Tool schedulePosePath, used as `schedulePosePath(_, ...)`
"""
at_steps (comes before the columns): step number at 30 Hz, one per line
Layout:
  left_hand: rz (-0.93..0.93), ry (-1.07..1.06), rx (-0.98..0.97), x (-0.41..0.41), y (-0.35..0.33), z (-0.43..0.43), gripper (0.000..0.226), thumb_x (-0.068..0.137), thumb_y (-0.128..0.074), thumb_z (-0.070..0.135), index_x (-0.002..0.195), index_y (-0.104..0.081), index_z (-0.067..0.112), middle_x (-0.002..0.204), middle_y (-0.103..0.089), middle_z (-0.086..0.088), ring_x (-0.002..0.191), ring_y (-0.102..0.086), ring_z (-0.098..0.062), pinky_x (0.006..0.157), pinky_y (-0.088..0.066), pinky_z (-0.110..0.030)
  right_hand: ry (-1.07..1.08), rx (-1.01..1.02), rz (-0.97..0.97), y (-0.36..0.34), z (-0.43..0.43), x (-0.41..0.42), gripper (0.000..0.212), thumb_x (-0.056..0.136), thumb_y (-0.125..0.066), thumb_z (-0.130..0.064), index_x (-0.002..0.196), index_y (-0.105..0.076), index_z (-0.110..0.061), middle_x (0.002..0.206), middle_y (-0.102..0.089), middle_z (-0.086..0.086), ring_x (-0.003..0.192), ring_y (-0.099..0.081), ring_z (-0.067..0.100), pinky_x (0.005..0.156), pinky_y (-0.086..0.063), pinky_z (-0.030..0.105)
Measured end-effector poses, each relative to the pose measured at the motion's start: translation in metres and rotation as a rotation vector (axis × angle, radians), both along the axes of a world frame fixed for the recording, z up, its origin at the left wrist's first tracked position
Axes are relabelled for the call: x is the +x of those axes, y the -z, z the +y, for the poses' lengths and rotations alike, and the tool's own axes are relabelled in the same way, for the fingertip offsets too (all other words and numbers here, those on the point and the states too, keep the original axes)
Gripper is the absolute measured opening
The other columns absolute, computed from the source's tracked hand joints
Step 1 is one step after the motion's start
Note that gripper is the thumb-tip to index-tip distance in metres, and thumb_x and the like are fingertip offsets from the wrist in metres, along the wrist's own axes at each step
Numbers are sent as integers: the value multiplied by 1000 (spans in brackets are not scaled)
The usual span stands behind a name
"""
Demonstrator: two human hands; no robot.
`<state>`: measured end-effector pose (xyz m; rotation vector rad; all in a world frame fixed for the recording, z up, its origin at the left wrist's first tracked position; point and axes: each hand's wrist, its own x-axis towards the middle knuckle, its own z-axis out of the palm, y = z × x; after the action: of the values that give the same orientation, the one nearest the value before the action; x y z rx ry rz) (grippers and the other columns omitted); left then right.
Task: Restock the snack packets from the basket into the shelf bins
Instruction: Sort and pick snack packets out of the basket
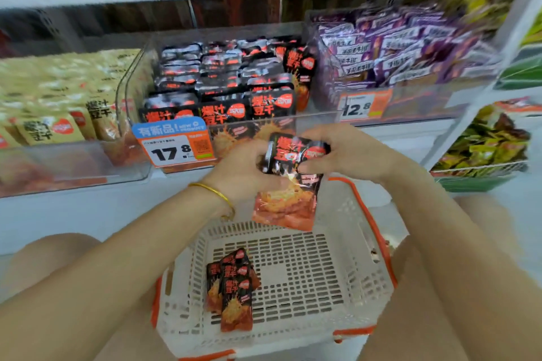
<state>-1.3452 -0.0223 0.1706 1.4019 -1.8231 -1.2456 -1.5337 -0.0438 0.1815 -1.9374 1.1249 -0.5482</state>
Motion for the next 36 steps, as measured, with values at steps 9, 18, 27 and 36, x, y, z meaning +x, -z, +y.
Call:
schedulePosePath(9,-355,-136,-616,-25,-59,-81,18,90,-56,3,104,-61,-7,105,-58,-17,100,-54,-26,87,-40,-29,657,-699,209,-86,-58,-22,22,81,-63,-16,101,-60,-8,91,-61,11,88,-56,31,70,-43,37)
schedulePosePath(18,-751,-34,-555,-38,-33,-134,34,95,-45,24,116,-57,0,118,-53,-16,113,-49,-34,95,-41,-45,527,-526,790,-51,-144,29,26,85,-51,7,109,-54,-2,112,-58,16,104,-58,36,67,-41,37)
schedulePosePath(27,-828,19,-540,-26,-26,-141,47,100,-31,41,136,-44,13,141,-41,-7,130,-36,-24,108,-29,-38,403,-415,1067,-43,-203,47,27,92,-51,-12,118,-55,-7,122,-56,8,130,-34,28,86,-40,33)
schedulePosePath(36,-837,43,-494,-24,-29,-135,52,101,-26,43,143,-33,14,145,-37,-5,134,-31,-22,112,-24,-36,288,-664,992,-31,-221,41,38,81,-50,12,115,-54,-2,117,-52,16,105,-56,36,68,-42,38)
